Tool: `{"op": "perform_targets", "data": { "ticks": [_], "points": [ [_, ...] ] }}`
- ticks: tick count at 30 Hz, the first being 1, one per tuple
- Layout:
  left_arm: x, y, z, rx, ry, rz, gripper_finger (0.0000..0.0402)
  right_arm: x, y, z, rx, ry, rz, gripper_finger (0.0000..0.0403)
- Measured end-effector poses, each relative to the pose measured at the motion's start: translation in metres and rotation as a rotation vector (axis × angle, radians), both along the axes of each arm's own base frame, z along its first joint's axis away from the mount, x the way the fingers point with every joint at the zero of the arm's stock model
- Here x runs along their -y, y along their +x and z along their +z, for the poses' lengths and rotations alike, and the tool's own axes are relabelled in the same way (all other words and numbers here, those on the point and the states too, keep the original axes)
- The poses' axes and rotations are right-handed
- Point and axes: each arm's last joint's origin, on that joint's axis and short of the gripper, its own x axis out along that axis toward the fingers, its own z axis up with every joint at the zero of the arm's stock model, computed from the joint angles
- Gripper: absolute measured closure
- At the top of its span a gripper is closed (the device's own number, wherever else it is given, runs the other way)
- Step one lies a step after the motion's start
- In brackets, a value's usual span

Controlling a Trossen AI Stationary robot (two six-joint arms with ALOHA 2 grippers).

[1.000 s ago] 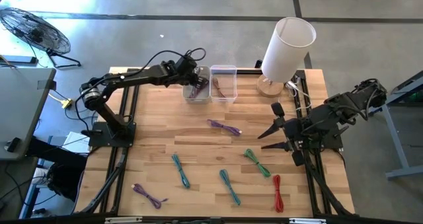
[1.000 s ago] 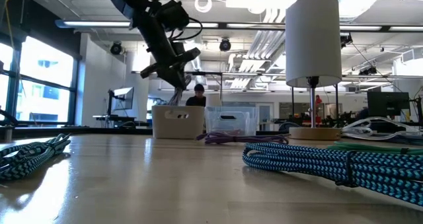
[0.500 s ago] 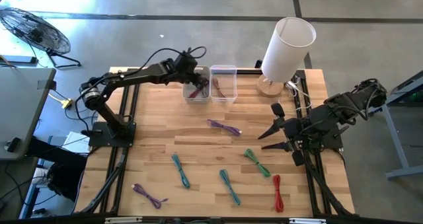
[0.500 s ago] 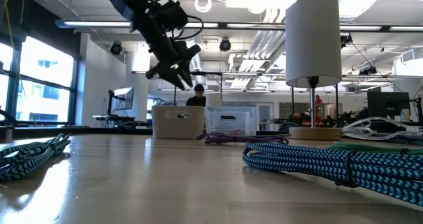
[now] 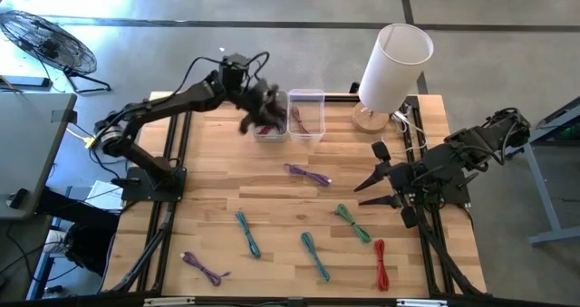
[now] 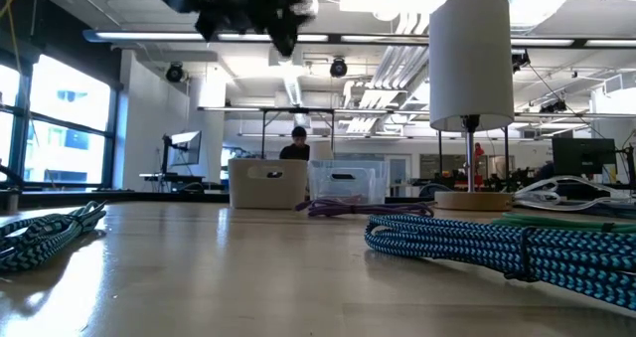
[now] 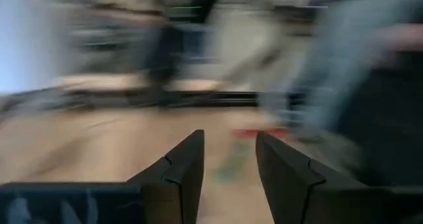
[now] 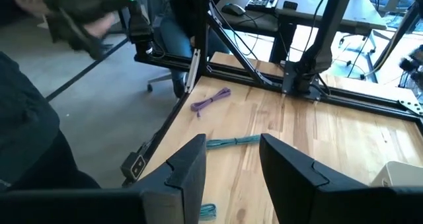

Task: Pick & Place USB Port
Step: Put the bottom violet USB cable into the transparent bin

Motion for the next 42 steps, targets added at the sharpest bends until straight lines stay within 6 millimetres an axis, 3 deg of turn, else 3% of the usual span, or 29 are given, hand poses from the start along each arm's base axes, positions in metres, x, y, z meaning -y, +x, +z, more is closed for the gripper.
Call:
{"op": "perform_targets", "data": {
  "ticks": [3,7,14,21,25,35,42],
  "points": [
    [0.031,-0.001,0.014,0.02,-0.052,-0.208,0.0281,0.0,0.0,0.0,0.007,-0.024,0.009,0.027],
    [0.07,-0.01,0.038,0.083,-0.014,-0.31,0.0309,0.002,0.001,0.0,0.01,-0.034,0.002,0.027],
    [0.122,-0.037,0.057,0.058,0.098,-0.185,0.0393,0.004,0.002,0.0,0.009,-0.034,-0.008,0.027],
    [0.167,-0.084,0.043,-0.332,0.242,0.153,0.04,0.004,0.001,-0.003,-0.023,-0.027,-0.016,0.027],
    [0.195,-0.108,0.04,-0.453,0.262,0.215,0.04,0.005,0.001,-0.004,-0.031,-0.032,-0.019,0.027],
    [0.266,-0.132,0.014,-0.659,0.439,-0.102,0.0401,0.007,0.002,-0.002,-0.009,-0.036,-0.113,0.027],
    [0.293,-0.13,-0.007,-0.817,0.494,-0.156,0.0401,0.008,0.004,0.0,0.014,0.031,-0.216,0.027]
  ]
}}
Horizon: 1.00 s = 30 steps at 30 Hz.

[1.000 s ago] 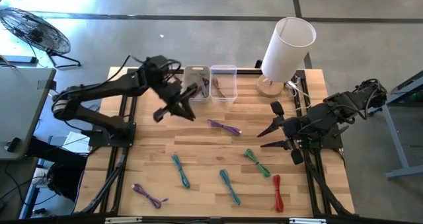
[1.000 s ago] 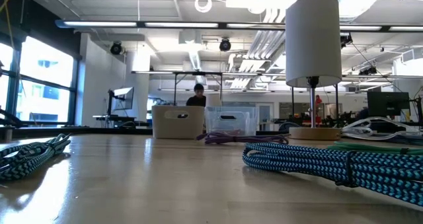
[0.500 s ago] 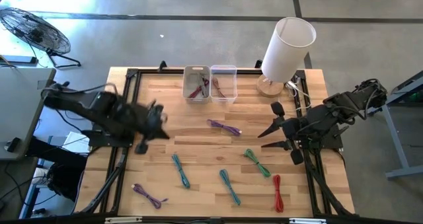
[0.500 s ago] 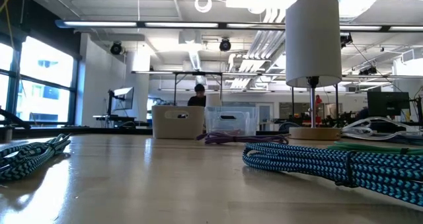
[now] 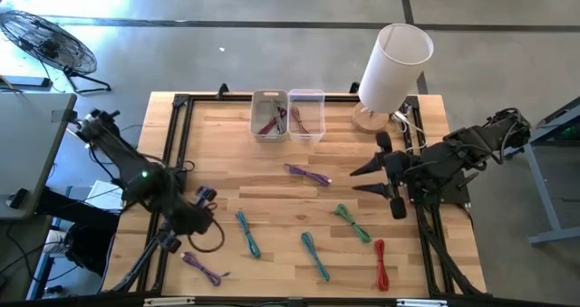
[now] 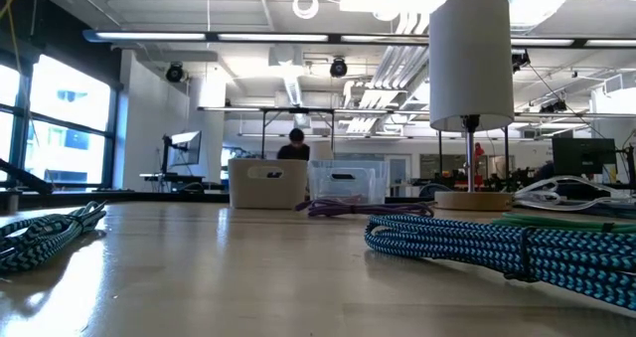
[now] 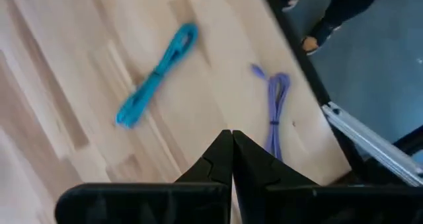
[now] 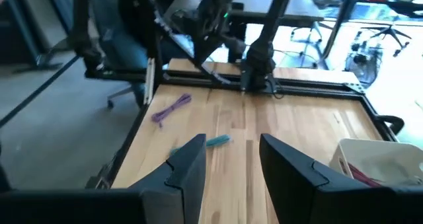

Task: Pick & Place USB Port
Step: Put the bottom violet USB cable into the transparent bin

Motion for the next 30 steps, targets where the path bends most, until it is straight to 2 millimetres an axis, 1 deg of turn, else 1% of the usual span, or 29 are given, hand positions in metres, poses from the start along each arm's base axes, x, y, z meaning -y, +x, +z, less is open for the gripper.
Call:
{"op": "perform_targets", "data": {
  "ticks": [6,9,12,15,20,23,26,30],
  "points": [
    [0.009,0.005,-0.023,-0.219,0.086,-0.009,0.0401,-0.002,0.006,-0.002,-0.002,0.035,-0.036,0.027],
    [0.016,0.009,-0.033,-0.312,0.079,-0.035,0.0394,-0.007,0.011,-0.006,-0.023,0.047,-0.007,0.027],
    [0.024,0.011,-0.04,-0.384,0.061,-0.061,0.0371,-0.014,0.02,-0.01,-0.033,0.061,0.016,0.027],
    [0.028,0.014,-0.046,-0.431,0.05,-0.048,0.0336,-0.02,0.028,-0.015,-0.051,0.052,0.024,0.027],
    [0.033,0.021,-0.048,-0.425,-0.003,0.022,0.0273,-0.025,0.034,-0.021,-0.076,0.042,0.056,0.027],
    [0.04,0.024,-0.046,-0.411,-0.07,0.075,0.0249,-0.026,0.033,-0.02,-0.072,0.007,0.126,0.027],
    [0.052,0.023,-0.047,-0.381,-0.103,0.095,0.024,-0.027,0.027,-0.018,-0.073,-0.037,0.23,0.027],
    [0.079,0.017,-0.058,-0.346,-0.088,0.013,0.0239,-0.031,0.02,-0.016,-0.064,-0.058,0.333,0.027]
  ]
}}
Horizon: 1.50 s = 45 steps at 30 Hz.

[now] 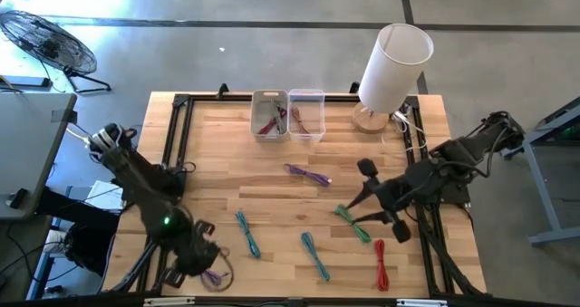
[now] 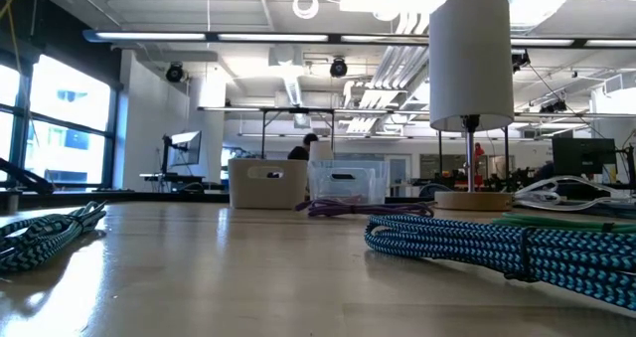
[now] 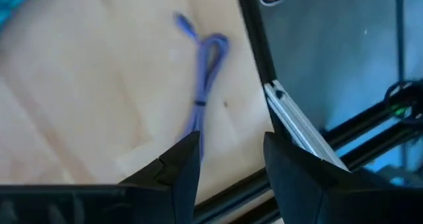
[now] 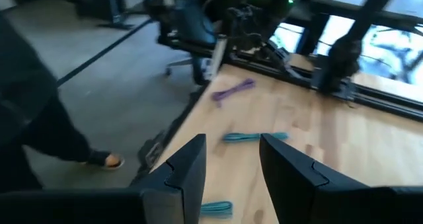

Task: Pick & Place USB Port
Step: Put the bottom violet USB cable into the transparent bin

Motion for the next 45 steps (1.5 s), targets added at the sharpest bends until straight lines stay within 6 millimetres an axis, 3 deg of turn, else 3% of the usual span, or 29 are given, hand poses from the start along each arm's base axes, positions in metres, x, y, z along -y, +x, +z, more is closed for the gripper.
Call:
{"op": "perform_targets", "data": {
  "ticks": [6,12,20,33,37,41,45],
  "points": [
    [0.036,-0.007,-0.03,-0.015,0.06,-0.076,0.0238,-0.007,-0.014,0.004,0.003,0.003,0.111,0.027],
    [0.055,0.0,-0.064,-0.045,0.127,-0.053,0.0238,-0.008,-0.027,0.01,0.027,0.019,0.143,0.027],
    [0.061,0.005,-0.098,-0.083,0.238,-0.078,0.0238,-0.014,-0.035,0.011,0.008,0.062,0.166,0.027],
    [0.065,0.009,-0.126,-0.116,0.335,-0.099,0.024,-0.017,-0.036,0.013,-0.003,0.115,0.156,0.027],
    [0.065,0.009,-0.128,-0.12,0.342,-0.112,0.0282,-0.017,-0.036,0.014,0.008,0.122,0.157,0.027],
    [0.064,0.009,-0.129,-0.146,0.348,-0.035,0.0375,-0.017,-0.036,0.013,0.005,0.12,0.157,0.027],
    [0.061,0.012,-0.129,-0.212,0.335,0.083,0.0382,-0.017,-0.036,0.013,0.008,0.114,0.161,0.027]
  ]
}}
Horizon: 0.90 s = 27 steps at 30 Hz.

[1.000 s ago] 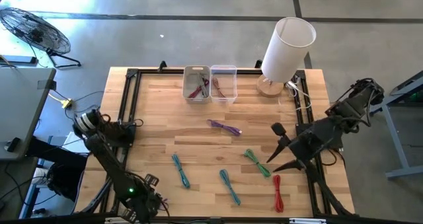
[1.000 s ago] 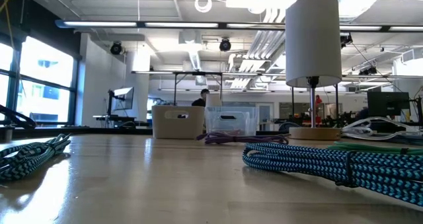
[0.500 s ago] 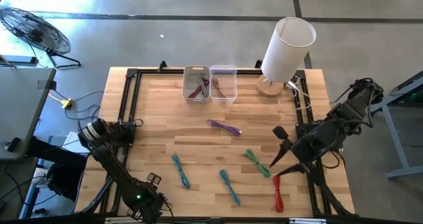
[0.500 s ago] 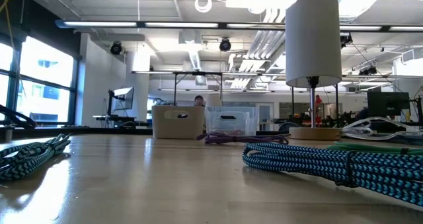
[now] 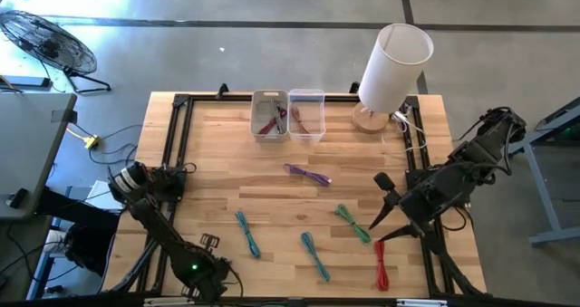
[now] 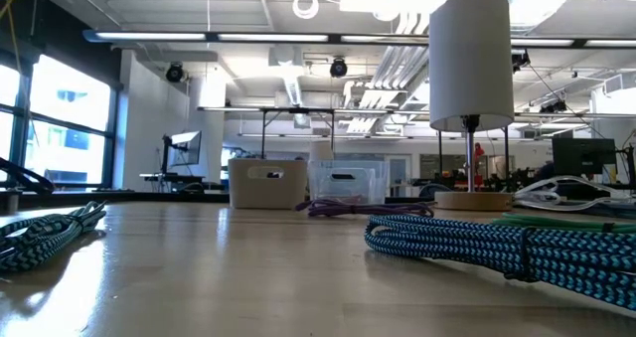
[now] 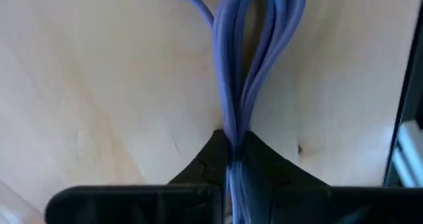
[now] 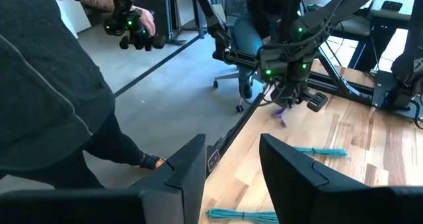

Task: Pick & Place USB Port
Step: Put the bottom violet USB cable into the transparent bin

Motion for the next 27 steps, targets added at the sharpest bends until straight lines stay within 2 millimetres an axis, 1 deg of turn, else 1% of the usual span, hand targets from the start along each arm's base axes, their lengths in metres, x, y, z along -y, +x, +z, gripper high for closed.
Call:
{"op": "perform_targets", "data": {
  "ticks": [4,6,14,17,20,24,27],
  "points": [
    [-0.005,0.004,0.008,0.028,0.003,0.131,0.0382,0.0,0.0,0.0,0.002,-0.007,0.007,0.027],
    [-0.005,0.005,0.015,0.114,0.013,0.183,0.0383,0.0,-0.001,-0.001,-0.009,-0.015,0.012,0.027],
    [-0.021,0.004,0.07,0.418,-0.02,0.433,0.0387,-0.001,-0.002,-0.004,-0.033,-0.023,0.057,0.027],
    [-0.029,0.003,0.089,0.577,-0.025,0.522,0.0388,-0.002,-0.004,-0.004,-0.026,-0.045,0.071,0.027],
    [-0.039,0.003,0.109,0.78,-0.021,0.612,0.0397,-0.002,-0.006,-0.008,-0.031,-0.108,0.058,0.027],
    [-0.052,0.001,0.131,1.041,0.03,0.691,0.0397,0.002,-0.005,-0.011,-0.031,-0.178,-0.034,0.027],
    [-0.062,-0.002,0.146,1.267,0.103,0.746,0.0397,0.005,-0.003,-0.01,0.021,-0.254,-0.118,0.027]
  ]
}}
